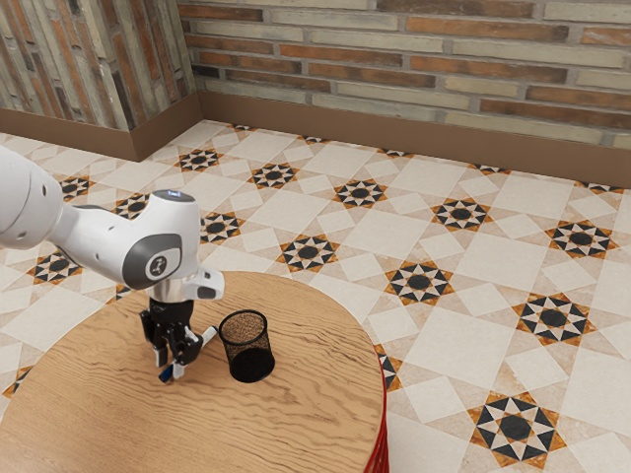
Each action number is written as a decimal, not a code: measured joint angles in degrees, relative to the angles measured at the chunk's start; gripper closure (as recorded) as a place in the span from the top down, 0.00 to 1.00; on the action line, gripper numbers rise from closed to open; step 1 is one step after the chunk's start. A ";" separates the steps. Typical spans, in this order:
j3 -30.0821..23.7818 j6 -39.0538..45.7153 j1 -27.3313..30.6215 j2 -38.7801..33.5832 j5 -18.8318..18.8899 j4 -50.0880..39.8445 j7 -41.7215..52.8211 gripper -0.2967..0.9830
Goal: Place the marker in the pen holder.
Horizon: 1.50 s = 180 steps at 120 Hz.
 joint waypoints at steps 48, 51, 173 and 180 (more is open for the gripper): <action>0.00 0.45 0.06 -0.04 0.10 -0.07 -0.03 0.19; 0.00 0.47 0.06 -0.10 0.18 -0.05 -0.10 0.19; -4.32 -33.82 -7.69 -6.63 -3.67 22.77 -1.34 0.17; -4.30 -34.60 -7.80 -6.13 -3.98 22.86 -1.20 0.18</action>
